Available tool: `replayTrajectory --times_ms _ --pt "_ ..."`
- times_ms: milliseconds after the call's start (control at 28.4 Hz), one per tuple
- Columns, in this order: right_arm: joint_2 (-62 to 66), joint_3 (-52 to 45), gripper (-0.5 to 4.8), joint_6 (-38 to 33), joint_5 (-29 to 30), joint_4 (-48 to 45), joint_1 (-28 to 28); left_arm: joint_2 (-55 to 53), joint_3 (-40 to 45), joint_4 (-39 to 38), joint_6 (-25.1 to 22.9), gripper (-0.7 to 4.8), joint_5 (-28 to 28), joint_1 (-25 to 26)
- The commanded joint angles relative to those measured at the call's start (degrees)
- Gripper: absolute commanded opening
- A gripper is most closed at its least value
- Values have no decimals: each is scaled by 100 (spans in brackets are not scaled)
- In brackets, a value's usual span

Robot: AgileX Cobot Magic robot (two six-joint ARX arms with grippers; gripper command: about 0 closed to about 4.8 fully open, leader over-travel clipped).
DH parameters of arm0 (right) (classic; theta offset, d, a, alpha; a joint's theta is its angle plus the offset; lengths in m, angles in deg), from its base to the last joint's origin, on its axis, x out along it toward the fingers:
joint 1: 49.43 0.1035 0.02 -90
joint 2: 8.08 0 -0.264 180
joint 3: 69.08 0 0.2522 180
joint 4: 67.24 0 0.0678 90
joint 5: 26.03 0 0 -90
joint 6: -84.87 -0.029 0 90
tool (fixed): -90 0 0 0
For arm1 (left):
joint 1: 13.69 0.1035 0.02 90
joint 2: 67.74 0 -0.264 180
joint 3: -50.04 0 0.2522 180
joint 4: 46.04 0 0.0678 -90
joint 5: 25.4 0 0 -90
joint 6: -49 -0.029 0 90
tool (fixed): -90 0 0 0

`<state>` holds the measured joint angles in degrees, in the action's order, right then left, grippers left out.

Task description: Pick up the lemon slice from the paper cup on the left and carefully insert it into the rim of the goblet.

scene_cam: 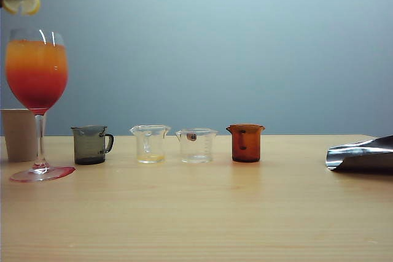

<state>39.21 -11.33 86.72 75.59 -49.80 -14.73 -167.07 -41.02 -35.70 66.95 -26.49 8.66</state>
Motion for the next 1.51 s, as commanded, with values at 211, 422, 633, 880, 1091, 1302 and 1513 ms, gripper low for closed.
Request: replayTrajectory --times_ms 211,422,633,880,1091,1302,1513 --pt "-15 50 -5 15 13 -138 0 485 -13 -1620 -1335 -6 -46 -413" --pt "-17 50 -5 15 15 -138 2 824 -13 -4063 -3432 -6 160 -435" --pt "-17 50 -5 15 57 -138 2 992 -13 -5893 -5340 -6 428 -435" --pt "-17 50 -5 13 149 -133 2 990 -13 -7309 -6944 -6 431 -426" --pt "-17 50 -5 13 164 -131 2 977 -13 -7525 -7267 -6 435 -402" --pt "-15 50 -5 13 162 -131 2 968 -11 -7567 -7276 -6 494 -199" --pt "-11 50 -5 13 160 -133 2 966 0 -7569 -7423 -6 490 -142"
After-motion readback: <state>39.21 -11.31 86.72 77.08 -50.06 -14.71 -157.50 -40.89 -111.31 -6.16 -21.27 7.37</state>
